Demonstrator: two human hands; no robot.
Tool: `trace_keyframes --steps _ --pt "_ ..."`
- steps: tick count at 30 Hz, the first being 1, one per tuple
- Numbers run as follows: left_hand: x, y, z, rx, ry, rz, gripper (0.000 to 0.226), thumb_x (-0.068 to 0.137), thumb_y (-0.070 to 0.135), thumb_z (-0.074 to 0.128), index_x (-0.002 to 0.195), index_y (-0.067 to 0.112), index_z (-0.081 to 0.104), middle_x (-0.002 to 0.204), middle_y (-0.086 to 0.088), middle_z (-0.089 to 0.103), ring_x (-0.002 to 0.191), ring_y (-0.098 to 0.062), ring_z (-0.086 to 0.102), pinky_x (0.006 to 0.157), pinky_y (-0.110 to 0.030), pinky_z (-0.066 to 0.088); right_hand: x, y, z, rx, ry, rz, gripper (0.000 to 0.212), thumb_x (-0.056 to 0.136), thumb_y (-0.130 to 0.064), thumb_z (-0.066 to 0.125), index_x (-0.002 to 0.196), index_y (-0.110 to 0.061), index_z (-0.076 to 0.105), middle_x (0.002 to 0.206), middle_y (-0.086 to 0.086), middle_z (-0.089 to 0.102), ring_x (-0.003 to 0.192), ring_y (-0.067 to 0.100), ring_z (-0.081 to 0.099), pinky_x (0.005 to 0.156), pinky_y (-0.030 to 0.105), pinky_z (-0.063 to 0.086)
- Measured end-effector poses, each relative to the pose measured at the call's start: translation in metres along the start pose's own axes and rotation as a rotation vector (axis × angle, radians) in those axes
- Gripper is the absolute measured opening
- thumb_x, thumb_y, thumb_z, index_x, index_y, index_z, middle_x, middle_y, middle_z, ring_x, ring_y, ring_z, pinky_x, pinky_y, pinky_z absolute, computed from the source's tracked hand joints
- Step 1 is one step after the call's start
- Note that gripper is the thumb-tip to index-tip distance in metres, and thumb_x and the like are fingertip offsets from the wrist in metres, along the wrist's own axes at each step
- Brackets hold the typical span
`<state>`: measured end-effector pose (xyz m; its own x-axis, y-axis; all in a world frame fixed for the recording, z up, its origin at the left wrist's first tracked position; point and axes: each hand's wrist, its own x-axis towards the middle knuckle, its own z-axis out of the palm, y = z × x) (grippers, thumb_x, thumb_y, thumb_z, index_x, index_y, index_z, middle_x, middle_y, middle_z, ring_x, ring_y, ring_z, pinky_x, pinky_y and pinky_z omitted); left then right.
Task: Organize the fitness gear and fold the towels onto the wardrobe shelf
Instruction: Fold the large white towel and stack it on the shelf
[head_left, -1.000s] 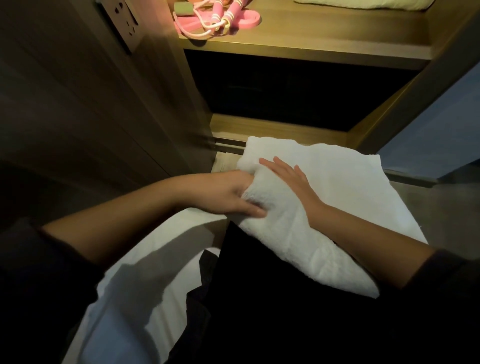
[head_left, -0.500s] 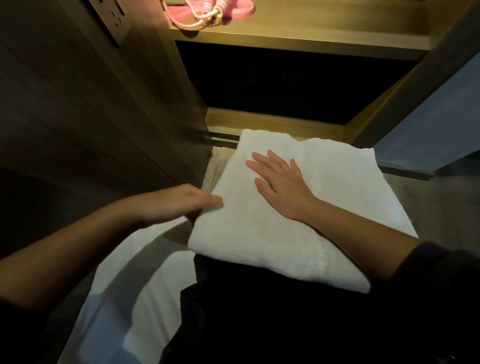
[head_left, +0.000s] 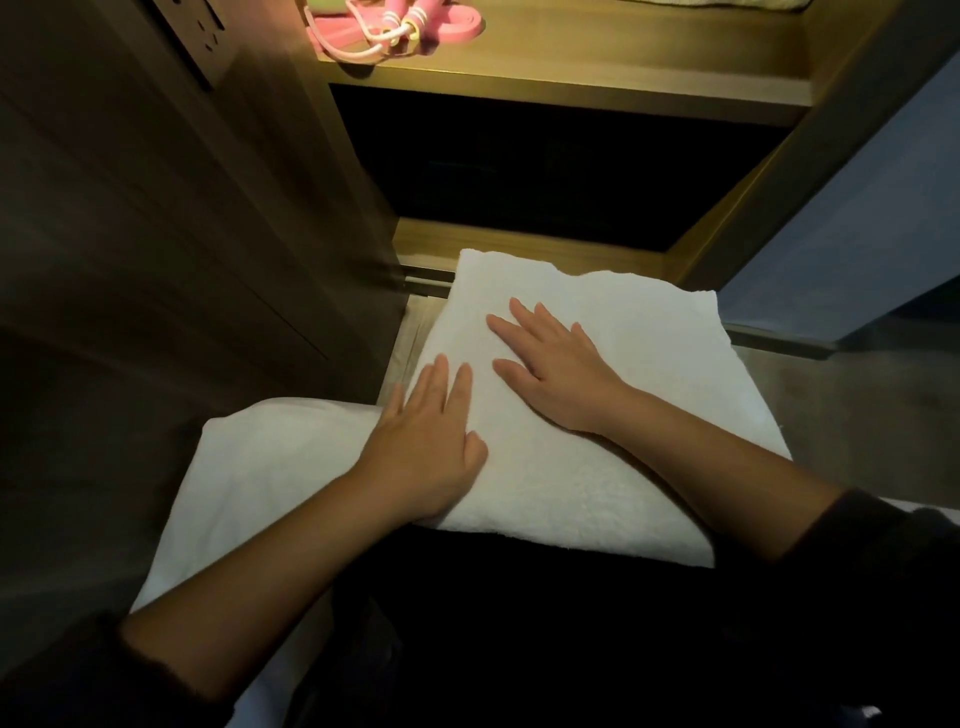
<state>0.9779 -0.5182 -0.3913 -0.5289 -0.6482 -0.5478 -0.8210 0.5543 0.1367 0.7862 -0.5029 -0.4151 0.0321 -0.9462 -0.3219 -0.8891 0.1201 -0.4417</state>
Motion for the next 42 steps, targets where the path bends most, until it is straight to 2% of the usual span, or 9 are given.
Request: trace_keyframes --steps 4,9,14,18,20,25,35,40,42 --pt "0.020 0.027 -0.008 -0.110 0.136 -0.007 0.069 0.100 0.054 0.021 0.156 0.025 -0.008 0.163 -0.003 -0.019 0.150 -0.025 -0.017 0.122 -0.049 -0.003 -0.033 0.024 -0.017 -0.013 -0.031 0.106 0.060 0.101 -0.054 0.031 0.155 -0.034 0.013 0.165 -0.002 0.003 0.152 0.023 0.002 0.120 0.047 -0.001" --pt "0.032 0.039 0.000 -0.153 0.232 -0.051 0.067 0.100 0.051 0.028 0.156 0.029 -0.003 0.164 -0.002 -0.015 0.150 -0.027 -0.014 0.122 -0.050 -0.002 -0.109 0.059 -0.033 0.083 0.112 0.322 0.057 0.101 -0.044 0.044 0.153 -0.029 0.026 0.164 -0.001 0.012 0.151 0.021 0.008 0.121 0.043 0.008" --pt "0.037 0.051 0.002 -0.097 0.268 -0.082 0.066 0.099 0.042 0.028 0.156 0.026 -0.002 0.164 -0.008 -0.013 0.150 -0.031 -0.013 0.121 -0.052 -0.002 -0.159 0.075 -0.049 0.513 0.207 0.546 0.053 0.099 -0.030 0.052 0.149 -0.023 0.037 0.153 0.003 0.039 0.132 0.021 0.044 0.101 0.037 0.040" --pt "0.038 0.055 0.002 -0.116 0.290 -0.079 0.065 0.099 0.041 0.030 0.156 0.027 0.002 0.165 -0.007 -0.009 0.151 -0.030 -0.010 0.121 -0.053 0.000 -0.175 0.090 -0.063 0.893 0.266 0.693 0.046 0.100 -0.022 0.051 0.144 -0.015 0.043 0.134 0.007 0.055 0.101 0.014 0.057 0.080 0.027 0.045" --pt "0.037 0.054 0.002 -0.130 0.299 -0.073 0.064 0.099 0.040 0.031 0.156 0.027 0.003 0.165 -0.006 -0.008 0.151 -0.029 -0.009 0.121 -0.052 0.000 -0.181 0.094 -0.066 1.070 0.221 0.738 0.044 0.099 -0.020 0.052 0.142 -0.012 0.046 0.123 0.007 0.060 0.099 0.017 0.060 0.077 0.028 0.048" --pt "0.037 0.054 -0.001 -0.151 0.297 -0.074 0.064 0.099 0.040 0.032 0.156 0.028 0.004 0.165 -0.004 -0.007 0.151 -0.027 -0.008 0.121 -0.052 0.000 -0.191 0.103 -0.064 1.100 0.112 0.742 0.021 0.098 -0.017 0.052 0.115 -0.020 0.065 0.115 0.004 0.067 0.106 0.022 0.062 0.076 0.033 0.051" --pt "0.040 0.054 -0.001 -0.152 0.302 -0.073 0.064 0.100 0.040 0.035 0.156 0.028 0.007 0.165 -0.004 -0.006 0.151 -0.027 -0.006 0.121 -0.051 0.000 -0.199 0.115 -0.063 1.198 -0.012 0.802 0.027 0.094 -0.023 0.057 0.109 -0.003 0.068 0.106 0.022 0.067 0.089 0.030 0.065 0.065 0.032 0.055" --pt "0.041 0.054 0.000 -0.152 0.310 -0.077 0.063 0.099 0.039 0.036 0.155 0.028 0.009 0.165 -0.004 -0.003 0.151 -0.028 -0.005 0.120 -0.051 0.001 -0.200 0.118 -0.061 1.143 -0.020 0.737 0.034 0.091 -0.026 0.058 0.110 0.000 0.067 0.112 0.023 0.066 0.103 0.038 0.064 0.081 0.035 0.050" --pt "0.041 0.055 -0.001 -0.153 0.309 -0.080 0.063 0.099 0.039 0.036 0.155 0.027 0.009 0.165 -0.004 -0.003 0.151 -0.028 -0.005 0.120 -0.050 0.000 -0.202 0.117 -0.062 1.161 -0.068 0.689 0.040 0.081 -0.035 0.063 0.109 -0.007 0.069 0.108 0.012 0.072 0.102 0.026 0.069 0.083 0.031 0.052"
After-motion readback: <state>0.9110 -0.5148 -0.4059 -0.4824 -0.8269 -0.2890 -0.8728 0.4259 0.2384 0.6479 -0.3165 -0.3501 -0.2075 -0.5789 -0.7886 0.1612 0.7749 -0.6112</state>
